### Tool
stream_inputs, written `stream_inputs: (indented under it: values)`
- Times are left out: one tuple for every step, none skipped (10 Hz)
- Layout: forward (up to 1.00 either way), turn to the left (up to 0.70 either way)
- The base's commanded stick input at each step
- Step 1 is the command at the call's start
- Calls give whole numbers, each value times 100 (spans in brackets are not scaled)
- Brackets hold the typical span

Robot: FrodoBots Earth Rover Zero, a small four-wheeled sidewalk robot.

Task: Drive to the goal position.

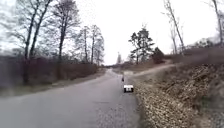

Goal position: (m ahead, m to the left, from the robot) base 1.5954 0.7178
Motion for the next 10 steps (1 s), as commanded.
stream_inputs:
  values:
    - [0, 0]
    - [0, 0]
    - [0, 0]
    - [0, 0]
    - [0, 0]
    - [0, 0]
    - [0, -2]
    - [0, -4]
    - [0, -4]
    - [0, -3]
